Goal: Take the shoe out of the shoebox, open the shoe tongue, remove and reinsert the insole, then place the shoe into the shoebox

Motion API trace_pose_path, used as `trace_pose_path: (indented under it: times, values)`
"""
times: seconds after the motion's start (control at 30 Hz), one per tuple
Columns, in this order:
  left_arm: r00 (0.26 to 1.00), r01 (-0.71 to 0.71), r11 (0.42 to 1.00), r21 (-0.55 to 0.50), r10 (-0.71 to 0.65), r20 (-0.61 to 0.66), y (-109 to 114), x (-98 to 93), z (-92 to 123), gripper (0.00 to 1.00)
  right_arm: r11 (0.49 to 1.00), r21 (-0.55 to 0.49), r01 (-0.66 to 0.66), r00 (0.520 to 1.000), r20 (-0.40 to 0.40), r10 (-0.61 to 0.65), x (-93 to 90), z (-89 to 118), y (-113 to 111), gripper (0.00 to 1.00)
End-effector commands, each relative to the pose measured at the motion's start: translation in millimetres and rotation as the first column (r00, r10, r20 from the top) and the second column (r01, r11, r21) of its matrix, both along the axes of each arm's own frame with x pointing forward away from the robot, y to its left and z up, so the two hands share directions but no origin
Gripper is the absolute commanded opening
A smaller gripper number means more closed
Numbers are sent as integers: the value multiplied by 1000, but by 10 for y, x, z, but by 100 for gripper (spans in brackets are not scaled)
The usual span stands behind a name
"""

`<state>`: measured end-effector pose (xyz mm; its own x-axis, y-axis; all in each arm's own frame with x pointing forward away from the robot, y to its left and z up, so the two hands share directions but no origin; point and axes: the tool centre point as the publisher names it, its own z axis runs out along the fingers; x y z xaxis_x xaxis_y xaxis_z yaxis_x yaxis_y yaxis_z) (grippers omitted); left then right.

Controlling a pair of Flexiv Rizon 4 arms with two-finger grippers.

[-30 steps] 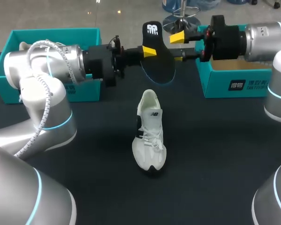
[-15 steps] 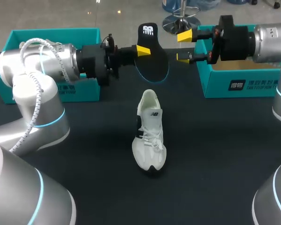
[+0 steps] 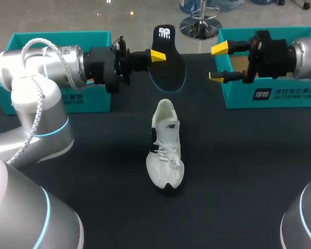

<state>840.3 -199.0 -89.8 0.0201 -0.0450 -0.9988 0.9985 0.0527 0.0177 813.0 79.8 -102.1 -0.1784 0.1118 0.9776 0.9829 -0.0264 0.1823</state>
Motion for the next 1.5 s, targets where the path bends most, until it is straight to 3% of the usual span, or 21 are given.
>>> trace_pose_path:
  times: [0.03,0.23,0.73,0.8,0.9,0.97,1.1,1.33,1.47,1.5]
  values:
    - [1000,1,1000,-1,-1,2,6,-9,-10,0,999,-40,-4,1000,-9,4,-1,71,-250,100]
    - [1000,-1,1000,15,1,8,13,-14,8,0,998,-55,26,1000,-9,-27,38,41,-393,100]
    - [1000,2,1000,27,-2,24,8,-19,15,0,998,-55,26,1000,-9,-27,38,41,-393,100]
    - [982,12,1000,29,-6,-190,30,-14,99,0,998,-55,26,1000,-9,-27,38,41,-393,100]
    - [891,24,1000,-9,-26,-454,39,-51,212,0,998,-55,26,1000,-9,-27,38,41,-393,100]
    - [849,22,1000,3,-17,-529,34,-77,235,0,998,-55,26,1000,-9,-27,38,41,-393,100]
    - [674,28,999,-27,-39,-738,42,-125,279,0,998,-55,26,1000,-9,-27,38,41,-393,100]
    - [351,-33,991,-128,-108,-930,71,-203,252,0,998,-55,26,1000,-9,-27,38,41,-393,100]
    - [48,-56,980,-192,-189,-981,69,-230,274,0,998,-55,26,1000,-9,-27,38,41,-393,100]
    - [48,-56,980,-192,-189,-981,69,-230,274,0,998,-55,26,1000,-9,-27,38,41,-393,100]
